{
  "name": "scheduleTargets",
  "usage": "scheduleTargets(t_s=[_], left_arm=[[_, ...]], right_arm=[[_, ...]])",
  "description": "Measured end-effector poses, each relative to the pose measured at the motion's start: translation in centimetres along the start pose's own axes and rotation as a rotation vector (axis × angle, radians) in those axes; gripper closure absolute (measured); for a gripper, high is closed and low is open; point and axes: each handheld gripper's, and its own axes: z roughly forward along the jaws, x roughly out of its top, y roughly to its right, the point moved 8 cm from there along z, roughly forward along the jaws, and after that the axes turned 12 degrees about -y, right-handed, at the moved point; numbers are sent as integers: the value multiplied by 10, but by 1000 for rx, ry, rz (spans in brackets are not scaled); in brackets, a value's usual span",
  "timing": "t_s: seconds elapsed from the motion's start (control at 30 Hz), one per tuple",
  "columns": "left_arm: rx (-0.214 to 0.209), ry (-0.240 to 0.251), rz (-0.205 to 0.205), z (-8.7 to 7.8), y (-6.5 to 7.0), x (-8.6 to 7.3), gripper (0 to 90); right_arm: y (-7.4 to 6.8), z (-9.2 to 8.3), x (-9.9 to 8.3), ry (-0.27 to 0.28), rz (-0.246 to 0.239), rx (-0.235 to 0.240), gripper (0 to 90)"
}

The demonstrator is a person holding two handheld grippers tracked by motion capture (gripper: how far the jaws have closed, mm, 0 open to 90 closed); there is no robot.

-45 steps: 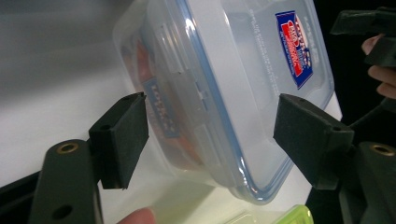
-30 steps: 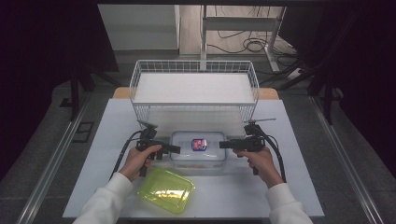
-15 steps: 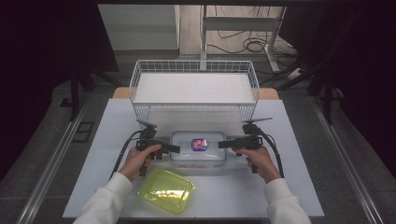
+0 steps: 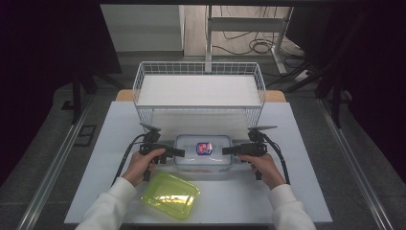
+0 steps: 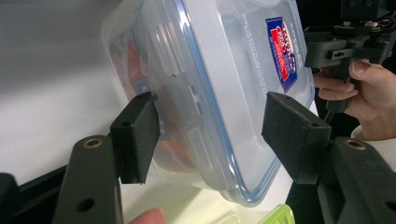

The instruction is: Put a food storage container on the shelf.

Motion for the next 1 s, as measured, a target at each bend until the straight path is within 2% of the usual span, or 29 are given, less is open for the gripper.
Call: scheduleTargets(t_s=[0.07,0.23,0.43,0.5,0.7,0.9,1.0], left_arm=[[-6,17,-8,0,0,2,387],[-18,34,-7,-3,1,3,417],[-33,53,-10,-7,4,3,466],[-51,64,0,-11,6,3,487],[-49,63,17,-12,8,2,506],[-50,74,2,-13,8,1,529],[-48,79,-5,-12,7,-1,531]], right_arm=[[-1,-2,-2,0,17,18,412],[0,-6,-3,11,15,34,451],[-3,-10,-7,9,-8,18,463],[-3,-11,-8,11,-7,21,465],[-4,-12,-8,21,-10,30,469],[-5,-13,-6,50,1,36,489],[-8,-15,-6,61,-15,19,498]])
